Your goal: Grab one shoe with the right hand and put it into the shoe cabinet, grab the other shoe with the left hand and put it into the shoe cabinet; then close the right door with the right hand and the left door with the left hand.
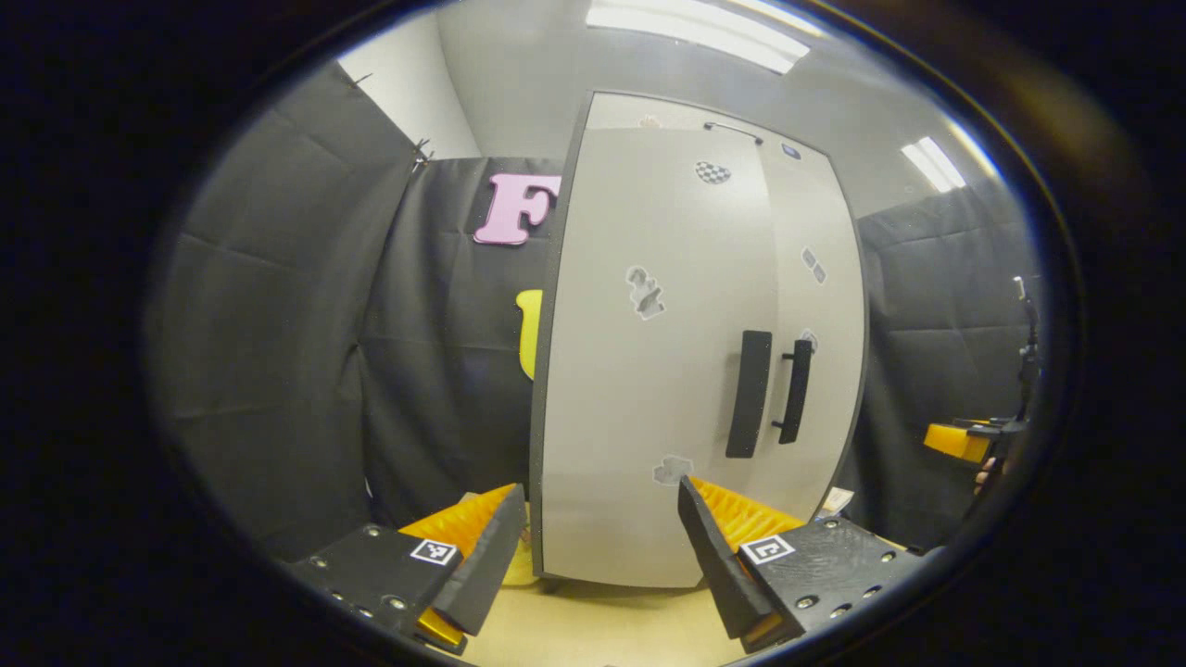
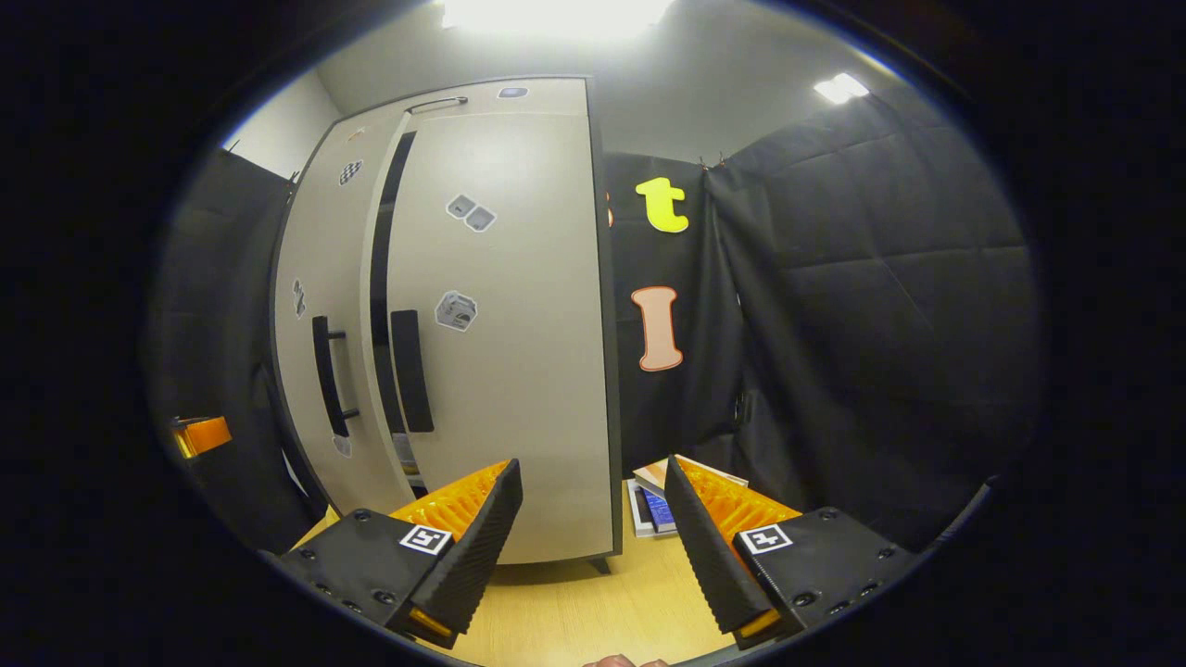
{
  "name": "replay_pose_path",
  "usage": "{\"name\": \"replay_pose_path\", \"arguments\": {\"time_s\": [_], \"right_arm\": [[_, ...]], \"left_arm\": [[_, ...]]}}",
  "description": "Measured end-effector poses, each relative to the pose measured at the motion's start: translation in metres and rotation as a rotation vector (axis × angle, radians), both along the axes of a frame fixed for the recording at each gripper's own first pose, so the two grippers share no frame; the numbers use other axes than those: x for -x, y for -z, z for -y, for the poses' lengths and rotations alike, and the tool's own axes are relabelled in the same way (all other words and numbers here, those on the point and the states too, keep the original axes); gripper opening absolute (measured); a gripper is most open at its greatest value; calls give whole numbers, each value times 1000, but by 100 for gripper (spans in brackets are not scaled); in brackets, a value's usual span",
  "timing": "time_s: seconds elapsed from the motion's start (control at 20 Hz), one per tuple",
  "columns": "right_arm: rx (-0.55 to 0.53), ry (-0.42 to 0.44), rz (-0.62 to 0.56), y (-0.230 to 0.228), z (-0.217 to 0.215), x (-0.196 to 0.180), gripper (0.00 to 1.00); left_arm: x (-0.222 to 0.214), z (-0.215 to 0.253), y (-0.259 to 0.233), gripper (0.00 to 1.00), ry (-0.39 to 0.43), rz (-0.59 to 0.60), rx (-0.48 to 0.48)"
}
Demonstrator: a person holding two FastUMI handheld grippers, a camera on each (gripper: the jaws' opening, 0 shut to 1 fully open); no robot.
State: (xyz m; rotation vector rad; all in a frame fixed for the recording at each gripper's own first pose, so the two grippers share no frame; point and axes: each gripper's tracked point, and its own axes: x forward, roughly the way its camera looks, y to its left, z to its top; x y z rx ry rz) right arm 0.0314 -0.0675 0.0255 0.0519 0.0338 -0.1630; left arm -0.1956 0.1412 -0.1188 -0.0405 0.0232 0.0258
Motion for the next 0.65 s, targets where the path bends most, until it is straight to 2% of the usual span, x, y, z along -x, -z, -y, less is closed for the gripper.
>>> {"name": "replay_pose_path", "arguments": {"time_s": [0.25, 0.3, 0.35, 0.6, 0.65], "right_arm": [[9, 19, -5, 2, 2, 2, 94], [5, 18, -7, 4, 1, 2, 96], [2, 19, -9, 4, 0, 2, 96], [16, 16, -9, 2, -6, -3, 96], [20, 26, -14, 3, -4, -5, 93]], "left_arm": [[-4, 7, 8, 99, 44, -5, 5], [-4, 10, 10, 94, 62, -2, 21], [-4, 11, 11, 99, 70, 4, 34], [-6, 1, 18, 99, 65, 9, 19], [-9, 1, 23, 99, 69, 3, 8]]}}
